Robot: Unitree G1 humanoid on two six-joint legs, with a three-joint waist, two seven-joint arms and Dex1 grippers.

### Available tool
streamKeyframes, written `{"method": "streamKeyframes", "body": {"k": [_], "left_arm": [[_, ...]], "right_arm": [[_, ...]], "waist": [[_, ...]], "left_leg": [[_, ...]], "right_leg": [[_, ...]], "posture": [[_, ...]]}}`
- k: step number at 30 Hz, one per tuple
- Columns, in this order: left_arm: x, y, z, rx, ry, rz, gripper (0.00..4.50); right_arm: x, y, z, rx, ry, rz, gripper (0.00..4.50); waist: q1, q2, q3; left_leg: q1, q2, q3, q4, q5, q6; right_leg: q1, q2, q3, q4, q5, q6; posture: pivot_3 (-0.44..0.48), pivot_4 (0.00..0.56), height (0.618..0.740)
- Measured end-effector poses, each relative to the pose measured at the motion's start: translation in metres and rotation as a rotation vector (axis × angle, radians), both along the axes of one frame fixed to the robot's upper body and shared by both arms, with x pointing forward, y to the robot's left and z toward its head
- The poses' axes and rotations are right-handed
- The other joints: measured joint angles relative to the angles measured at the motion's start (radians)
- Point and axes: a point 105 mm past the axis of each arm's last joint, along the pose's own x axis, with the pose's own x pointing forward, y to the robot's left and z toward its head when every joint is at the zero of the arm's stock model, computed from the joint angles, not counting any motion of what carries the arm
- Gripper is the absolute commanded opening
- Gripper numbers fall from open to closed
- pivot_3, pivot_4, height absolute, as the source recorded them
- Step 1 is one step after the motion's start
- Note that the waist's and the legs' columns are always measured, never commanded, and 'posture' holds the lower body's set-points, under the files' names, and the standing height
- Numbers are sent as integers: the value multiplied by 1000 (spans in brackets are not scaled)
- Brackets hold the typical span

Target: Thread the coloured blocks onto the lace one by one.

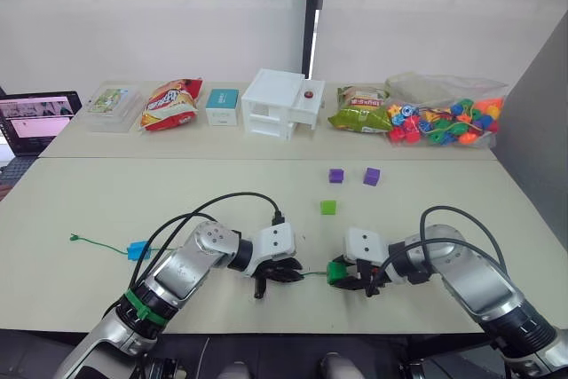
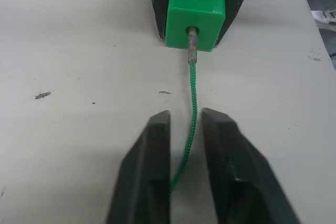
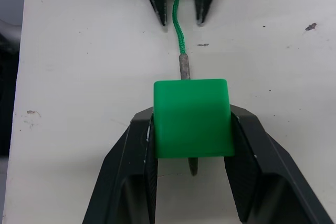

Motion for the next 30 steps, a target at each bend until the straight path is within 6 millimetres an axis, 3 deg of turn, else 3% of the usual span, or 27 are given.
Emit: {"method": "streamKeyframes", "body": {"k": [7,18,24,30], "left_arm": [[-1,-7,-1,-12,-4,-7,34],[-2,-41,5,-75,-21,-34,34],[1,-44,5,-75,-20,-22,34],[-3,-40,7,-82,24,-29,1753]], "right_arm": [[0,-1,0,-5,0,-8,1199],[-1,-1,1,-6,-2,-9,1199],[-1,-1,0,-7,1,-14,1199],[-1,-1,0,-7,3,-16,1199]], "waist": [[1,0,0],[2,0,0],[2,0,0],[1,0,0]], "left_leg": [[0,0,0,0,0,0],[0,0,0,0,0,0],[0,0,0,0,0,0],[0,0,0,0,0,0]], "right_leg": [[0,0,0,0,0,0],[0,0,0,0,0,0],[0,0,0,0,0,0],[0,0,0,0,0,0]], "posture": [[0,150,740],[0,150,740],[0,150,740],[0,150,740]]}}
